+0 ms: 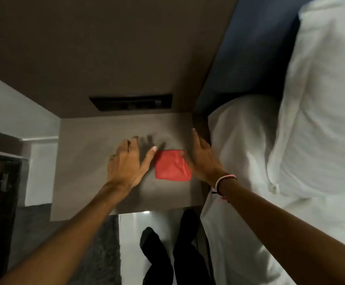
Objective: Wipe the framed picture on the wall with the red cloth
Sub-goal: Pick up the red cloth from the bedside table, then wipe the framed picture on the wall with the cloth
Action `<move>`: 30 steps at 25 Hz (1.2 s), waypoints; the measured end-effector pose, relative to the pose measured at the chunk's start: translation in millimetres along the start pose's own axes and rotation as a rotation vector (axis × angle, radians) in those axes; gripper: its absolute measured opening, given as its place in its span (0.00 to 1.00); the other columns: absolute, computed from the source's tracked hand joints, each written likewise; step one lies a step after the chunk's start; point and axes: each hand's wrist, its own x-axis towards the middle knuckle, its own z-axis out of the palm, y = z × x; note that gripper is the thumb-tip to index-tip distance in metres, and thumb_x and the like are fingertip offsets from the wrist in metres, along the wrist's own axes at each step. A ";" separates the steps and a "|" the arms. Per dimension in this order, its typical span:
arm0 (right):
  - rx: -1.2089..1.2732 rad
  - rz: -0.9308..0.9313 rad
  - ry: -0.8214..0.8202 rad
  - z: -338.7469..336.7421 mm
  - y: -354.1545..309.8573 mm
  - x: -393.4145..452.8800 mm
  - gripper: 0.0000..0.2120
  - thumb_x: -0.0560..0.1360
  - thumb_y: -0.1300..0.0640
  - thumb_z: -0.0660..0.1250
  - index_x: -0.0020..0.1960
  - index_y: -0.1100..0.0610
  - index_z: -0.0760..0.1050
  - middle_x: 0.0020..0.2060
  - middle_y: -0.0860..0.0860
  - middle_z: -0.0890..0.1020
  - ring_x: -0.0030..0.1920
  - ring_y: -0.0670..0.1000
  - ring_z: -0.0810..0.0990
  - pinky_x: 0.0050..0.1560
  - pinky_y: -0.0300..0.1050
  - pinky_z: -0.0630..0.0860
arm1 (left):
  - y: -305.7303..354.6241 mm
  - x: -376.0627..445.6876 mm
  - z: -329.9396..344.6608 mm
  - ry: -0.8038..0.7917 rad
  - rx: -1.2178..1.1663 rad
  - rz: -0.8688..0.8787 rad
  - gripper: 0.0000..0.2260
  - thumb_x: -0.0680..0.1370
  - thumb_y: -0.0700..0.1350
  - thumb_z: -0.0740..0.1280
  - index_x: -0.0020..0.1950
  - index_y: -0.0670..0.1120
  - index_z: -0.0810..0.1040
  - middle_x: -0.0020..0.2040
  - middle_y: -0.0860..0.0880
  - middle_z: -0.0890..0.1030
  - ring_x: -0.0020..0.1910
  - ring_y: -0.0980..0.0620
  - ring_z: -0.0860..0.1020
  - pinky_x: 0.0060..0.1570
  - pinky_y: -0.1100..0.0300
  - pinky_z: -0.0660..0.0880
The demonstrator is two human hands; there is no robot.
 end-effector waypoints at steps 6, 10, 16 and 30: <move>0.140 0.150 -0.035 76.3 39.9 52.3 0.26 0.79 0.52 0.67 0.74 0.58 0.65 0.70 0.62 0.73 0.67 0.67 0.75 0.66 0.60 0.75 | -5.7 26.6 126.3 -0.306 -0.522 -0.435 0.27 0.78 0.65 0.63 0.64 0.44 0.74 0.64 0.38 0.80 0.63 0.34 0.78 0.66 0.42 0.75; 0.244 0.252 -0.006 83.0 49.5 37.7 0.21 0.74 0.43 0.72 0.61 0.54 0.75 0.57 0.60 0.83 0.58 0.64 0.82 0.60 0.57 0.79 | -1.8 38.7 138.2 -0.217 -0.806 -0.588 0.16 0.74 0.42 0.76 0.59 0.39 0.81 0.55 0.39 0.85 0.56 0.40 0.83 0.61 0.43 0.81; 0.828 0.265 -0.073 -4.8 17.2 24.9 0.27 0.70 0.51 0.80 0.65 0.55 0.74 0.61 0.54 0.82 0.59 0.52 0.83 0.62 0.46 0.81 | 24.3 55.6 12.8 -0.452 -0.972 -0.176 0.18 0.73 0.35 0.76 0.62 0.45 0.83 0.55 0.46 0.86 0.52 0.49 0.84 0.46 0.55 0.81; 1.070 -0.527 0.146 -432.5 -184.4 -152.4 0.17 0.76 0.56 0.70 0.64 0.55 0.80 0.58 0.51 0.87 0.58 0.50 0.85 0.57 0.44 0.82 | 273.3 -20.1 -471.1 -0.077 -0.951 0.774 0.11 0.67 0.48 0.77 0.48 0.52 0.88 0.43 0.49 0.90 0.41 0.57 0.87 0.37 0.65 0.83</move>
